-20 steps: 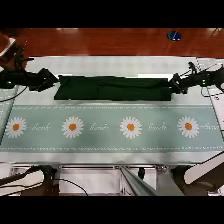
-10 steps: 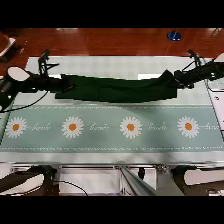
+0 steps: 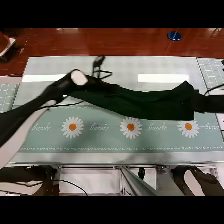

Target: Fold the shirts.

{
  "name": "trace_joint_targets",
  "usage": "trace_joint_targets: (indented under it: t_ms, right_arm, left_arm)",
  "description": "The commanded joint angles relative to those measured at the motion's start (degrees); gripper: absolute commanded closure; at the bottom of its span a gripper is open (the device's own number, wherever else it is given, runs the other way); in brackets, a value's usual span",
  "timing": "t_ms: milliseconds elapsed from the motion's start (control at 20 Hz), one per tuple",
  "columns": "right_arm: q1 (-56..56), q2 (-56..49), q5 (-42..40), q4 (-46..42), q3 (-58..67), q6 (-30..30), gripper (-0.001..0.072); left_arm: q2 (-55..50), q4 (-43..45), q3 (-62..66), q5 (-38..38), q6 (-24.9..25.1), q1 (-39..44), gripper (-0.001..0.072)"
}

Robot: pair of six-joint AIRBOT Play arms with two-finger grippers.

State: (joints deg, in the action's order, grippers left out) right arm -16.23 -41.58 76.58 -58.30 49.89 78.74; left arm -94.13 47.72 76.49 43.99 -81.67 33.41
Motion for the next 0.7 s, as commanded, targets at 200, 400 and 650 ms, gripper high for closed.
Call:
trace_joint_targets:
  t_ms: [200,400,650]
  right_arm:
    - [-0.1,10.1,-0.5,5.7,-3.1,2.8,0.0688]
    - [-0.1,10.1,-0.9,5.8,-3.1,2.8,0.0688]
    - [0.5,8.2,-1.0,8.5,-0.6,2.8,0.0688]
  left_arm:
    - [-23.1,-0.3,23.6,8.9,-9.7,18.8,0.0691]
    - [-24.2,-2.3,25.7,9.6,-9.7,21.7,0.069]
    - [-16.5,4.8,26.2,20.7,-9.7,5.5,0.069]
